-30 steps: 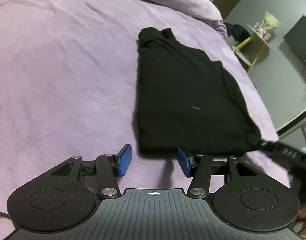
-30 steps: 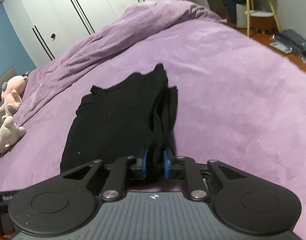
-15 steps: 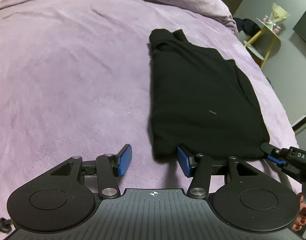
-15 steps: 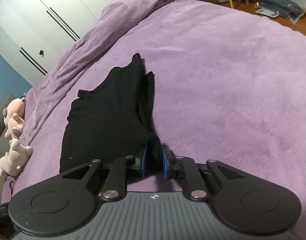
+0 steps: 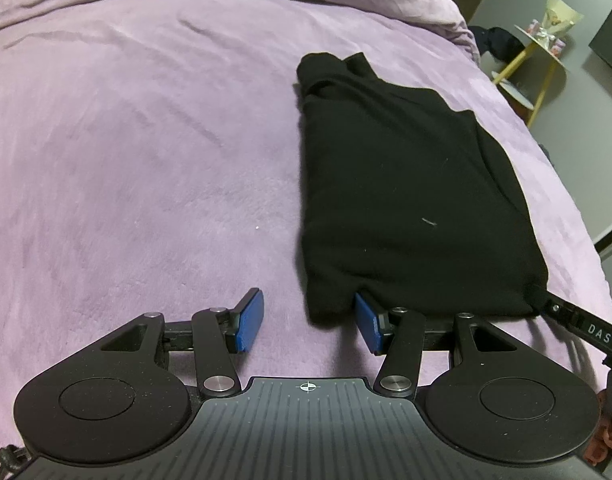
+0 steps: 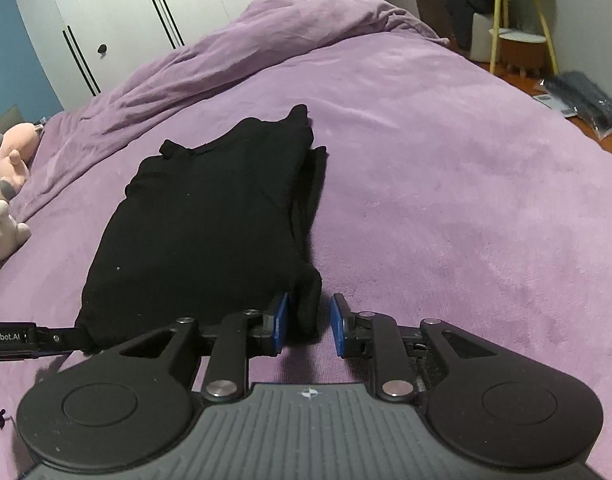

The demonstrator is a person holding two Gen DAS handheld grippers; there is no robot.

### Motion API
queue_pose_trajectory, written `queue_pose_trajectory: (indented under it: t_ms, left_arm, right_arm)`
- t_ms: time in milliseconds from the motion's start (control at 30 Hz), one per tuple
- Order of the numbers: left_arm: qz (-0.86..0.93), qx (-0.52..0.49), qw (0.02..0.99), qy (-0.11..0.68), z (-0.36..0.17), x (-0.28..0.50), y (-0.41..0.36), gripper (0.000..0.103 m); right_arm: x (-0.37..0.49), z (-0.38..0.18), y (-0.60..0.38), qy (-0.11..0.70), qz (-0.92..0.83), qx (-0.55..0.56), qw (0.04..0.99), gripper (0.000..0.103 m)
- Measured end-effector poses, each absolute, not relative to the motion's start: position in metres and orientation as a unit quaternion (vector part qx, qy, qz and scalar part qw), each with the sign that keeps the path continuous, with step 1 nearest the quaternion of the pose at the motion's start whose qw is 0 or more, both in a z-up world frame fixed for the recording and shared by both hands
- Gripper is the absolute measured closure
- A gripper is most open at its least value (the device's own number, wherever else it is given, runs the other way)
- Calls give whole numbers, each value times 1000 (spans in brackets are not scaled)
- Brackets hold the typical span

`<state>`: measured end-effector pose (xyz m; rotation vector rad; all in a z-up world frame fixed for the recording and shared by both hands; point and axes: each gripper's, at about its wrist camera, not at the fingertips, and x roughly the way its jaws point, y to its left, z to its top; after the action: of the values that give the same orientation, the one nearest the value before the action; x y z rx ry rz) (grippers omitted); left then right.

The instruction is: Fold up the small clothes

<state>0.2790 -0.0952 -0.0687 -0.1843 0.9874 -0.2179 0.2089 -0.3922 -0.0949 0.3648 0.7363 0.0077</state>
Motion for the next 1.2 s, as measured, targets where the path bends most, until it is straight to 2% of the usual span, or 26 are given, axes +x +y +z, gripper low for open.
queue_pose_trajectory:
  t_ms: [200,400,433,467,500,633,800,933,1000,1067,1100,1133,1167,1200]
  left_arm:
    - [-154,-161,871,439,-59,275,-79,51]
    - [-164,-183,852,462,-68,288,-84,50]
    - [-166,-190,849,465,-70,289,-85,50]
    - [-164,-192,848,466,-72,290,-85,50]
    - [-164,-191,848,466,-73,291,-85,52]
    - [-160,-173,852,467,-74,292,-85,72]
    - [-182,-189,850,457,-71,292,-74,85]
    - [-213,-205,852,431,-60,285,-56,91]
    - [-208,-218,855,422,-57,287,-48,93]
    - [-188,-232,859,416,-55,292,-42,88]
    - [-181,-239,860,414,-55,296,-40,83]
    - [-177,-245,858,416,-57,301,-39,64]
    - [-175,-252,853,422,-59,307,-40,49]
    - [-176,-255,850,427,-62,314,-42,48]
  right_arm:
    - [199,-96,-415,352,14,265,898,81]
    - [203,-102,-427,346,30,328,878,81]
    - [205,-102,-426,347,33,330,877,81]
    - [206,-103,-425,348,38,331,876,87]
    - [207,-104,-424,348,45,332,876,90]
    - [208,-103,-424,351,58,315,880,92]
    - [208,-91,-424,359,30,244,900,91]
    - [210,-86,-439,347,9,250,904,84]
    - [218,-88,-448,346,12,284,894,75]
    - [228,-92,-453,344,28,317,884,59]
    - [234,-94,-453,343,39,324,881,55]
    - [242,-96,-454,345,46,327,879,48]
    - [252,-99,-455,348,51,330,876,45]
    - [261,-102,-455,353,57,335,872,45]
